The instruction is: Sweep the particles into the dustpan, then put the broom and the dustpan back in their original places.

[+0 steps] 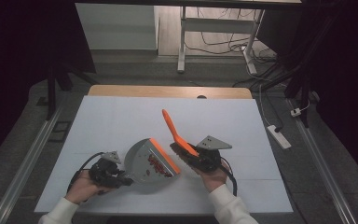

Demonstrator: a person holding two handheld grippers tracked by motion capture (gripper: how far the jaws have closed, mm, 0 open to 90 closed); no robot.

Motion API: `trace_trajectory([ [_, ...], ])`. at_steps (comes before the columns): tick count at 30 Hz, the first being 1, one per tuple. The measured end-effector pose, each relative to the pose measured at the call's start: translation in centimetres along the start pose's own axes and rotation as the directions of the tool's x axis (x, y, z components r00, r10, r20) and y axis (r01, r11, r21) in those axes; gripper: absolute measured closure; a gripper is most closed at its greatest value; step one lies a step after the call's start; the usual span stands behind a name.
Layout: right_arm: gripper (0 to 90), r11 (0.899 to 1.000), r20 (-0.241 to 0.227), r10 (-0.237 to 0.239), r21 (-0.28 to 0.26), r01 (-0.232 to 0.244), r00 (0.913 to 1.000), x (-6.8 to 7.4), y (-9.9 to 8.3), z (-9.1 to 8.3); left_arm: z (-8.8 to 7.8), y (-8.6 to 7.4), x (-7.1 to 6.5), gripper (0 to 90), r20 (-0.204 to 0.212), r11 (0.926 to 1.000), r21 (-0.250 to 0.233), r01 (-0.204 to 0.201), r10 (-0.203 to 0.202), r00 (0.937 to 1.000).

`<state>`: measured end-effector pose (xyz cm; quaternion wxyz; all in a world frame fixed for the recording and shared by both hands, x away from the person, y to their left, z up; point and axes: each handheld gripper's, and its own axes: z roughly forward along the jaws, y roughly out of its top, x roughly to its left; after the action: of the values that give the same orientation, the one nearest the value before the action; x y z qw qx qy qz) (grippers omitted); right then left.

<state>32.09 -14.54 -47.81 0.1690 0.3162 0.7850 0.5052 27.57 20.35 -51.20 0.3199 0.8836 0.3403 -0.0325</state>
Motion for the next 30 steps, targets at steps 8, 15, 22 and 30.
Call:
trace_trajectory([
  [8,69.9,1.0,0.015,-0.016,0.014,0.015,0.9998,-1.0,-0.4,-1.4,-0.5,-0.1,0.4,61.5,-0.034,0.9968,-0.057,0.055,-0.057,0.9978],
  [15,69.9,0.999,0.022,-0.026,0.026,0.025,0.9994,-1.9,-0.9,-2.4,-0.7,-0.2,0.6,61.5,-0.053,0.9929,-0.084,0.084,-0.089,0.9947],
  [22,69.9,0.998,0.029,-0.042,0.04,0.041,0.9987,-2.5,-1.0,-3.1,-0.9,-0.3,0.8,61.5,-0.063,0.9899,-0.102,0.099,-0.106,0.9924],
  [30,69.9,0.996,0.024,-0.051,0.07,0.05,0.9984,-3.4,-1.5,-3.3,-1.4,-0.5,0.8,61.5,-0.099,0.9829,-0.137,0.124,-0.138,0.9855],
])
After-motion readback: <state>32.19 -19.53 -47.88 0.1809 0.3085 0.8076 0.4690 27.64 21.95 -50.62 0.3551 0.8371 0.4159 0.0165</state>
